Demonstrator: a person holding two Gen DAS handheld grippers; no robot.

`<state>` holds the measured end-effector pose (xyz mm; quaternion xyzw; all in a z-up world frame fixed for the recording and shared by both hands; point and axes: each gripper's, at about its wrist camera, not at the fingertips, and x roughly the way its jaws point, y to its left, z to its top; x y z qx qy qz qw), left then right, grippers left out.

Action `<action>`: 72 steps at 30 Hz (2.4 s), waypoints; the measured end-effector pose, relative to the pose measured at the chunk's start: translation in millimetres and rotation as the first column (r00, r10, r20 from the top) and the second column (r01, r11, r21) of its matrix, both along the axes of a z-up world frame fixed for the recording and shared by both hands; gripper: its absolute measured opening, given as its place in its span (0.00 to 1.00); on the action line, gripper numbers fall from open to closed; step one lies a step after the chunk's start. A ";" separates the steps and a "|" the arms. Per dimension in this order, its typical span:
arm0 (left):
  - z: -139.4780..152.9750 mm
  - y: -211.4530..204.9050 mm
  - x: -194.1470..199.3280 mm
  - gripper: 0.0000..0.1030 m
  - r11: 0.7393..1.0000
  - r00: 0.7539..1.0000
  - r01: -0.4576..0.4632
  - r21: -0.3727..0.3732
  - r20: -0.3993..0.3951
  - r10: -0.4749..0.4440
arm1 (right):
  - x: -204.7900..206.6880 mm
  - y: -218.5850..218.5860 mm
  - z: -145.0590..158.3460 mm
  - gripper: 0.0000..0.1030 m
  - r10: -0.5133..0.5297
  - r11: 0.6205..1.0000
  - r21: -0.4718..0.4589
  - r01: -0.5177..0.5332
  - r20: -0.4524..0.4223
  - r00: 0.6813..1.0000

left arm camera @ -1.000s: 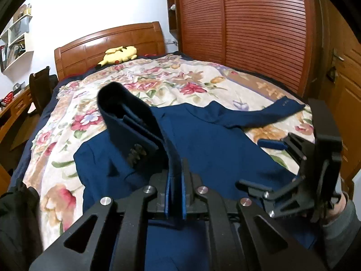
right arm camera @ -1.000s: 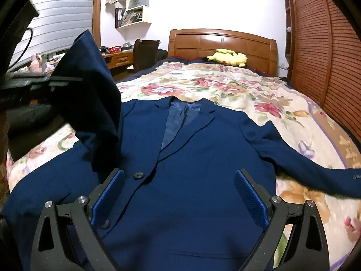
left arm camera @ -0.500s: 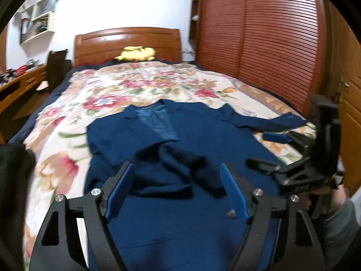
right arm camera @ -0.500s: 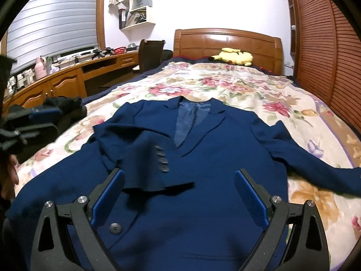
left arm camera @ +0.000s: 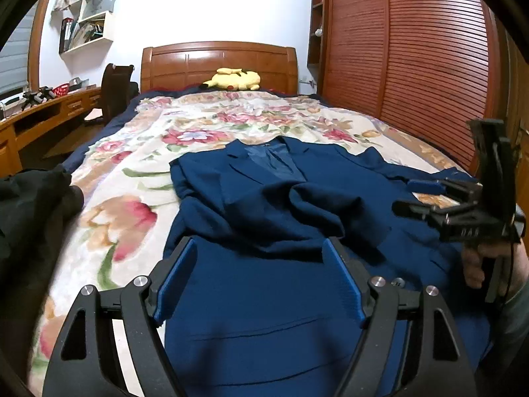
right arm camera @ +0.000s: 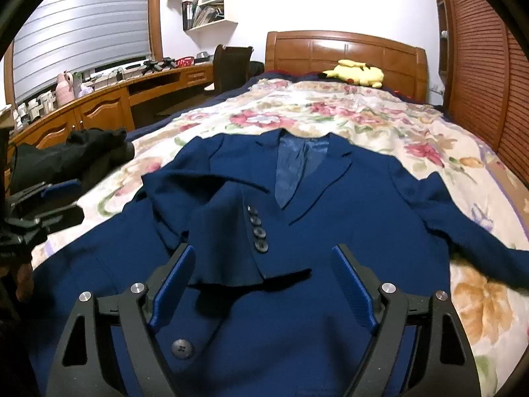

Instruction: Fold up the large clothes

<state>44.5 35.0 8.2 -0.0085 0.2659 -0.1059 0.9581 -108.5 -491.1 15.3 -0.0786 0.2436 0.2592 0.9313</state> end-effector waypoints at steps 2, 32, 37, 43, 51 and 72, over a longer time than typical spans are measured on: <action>-2.6 3.5 -1.5 0.76 1.000 1.000 0.003 0.004 0.001 -0.003 | 1.9 -0.1 4.2 0.82 -0.005 1.000 -0.008 0.005 0.007 1.000; -10.4 23.9 0.3 0.76 1.000 1.000 -0.011 0.010 -0.018 0.011 | 58.8 56.1 -26.2 0.18 0.038 0.959 -0.270 -0.088 -0.185 0.982; -10.1 24.7 0.2 0.76 1.000 1.000 -0.013 0.002 -0.013 0.013 | 41.7 24.2 24.2 0.17 -0.013 0.977 -0.213 0.009 -0.017 1.000; -8.9 24.0 -1.2 0.76 1.000 1.000 -0.009 -0.002 -0.006 0.009 | 43.7 -19.5 55.4 0.17 -0.121 0.966 -0.223 0.129 0.049 0.991; -6.3 21.5 -3.1 0.76 1.000 1.000 -0.007 -0.006 0.006 0.007 | 64.7 -42.0 48.5 0.17 -0.251 0.921 -0.302 0.245 0.021 0.968; 7.2 -8.7 -5.2 1.00 0.998 0.995 0.058 -0.025 0.080 -0.056 | 43.6 -30.2 27.2 0.56 -0.292 0.926 -0.252 0.280 -0.011 0.956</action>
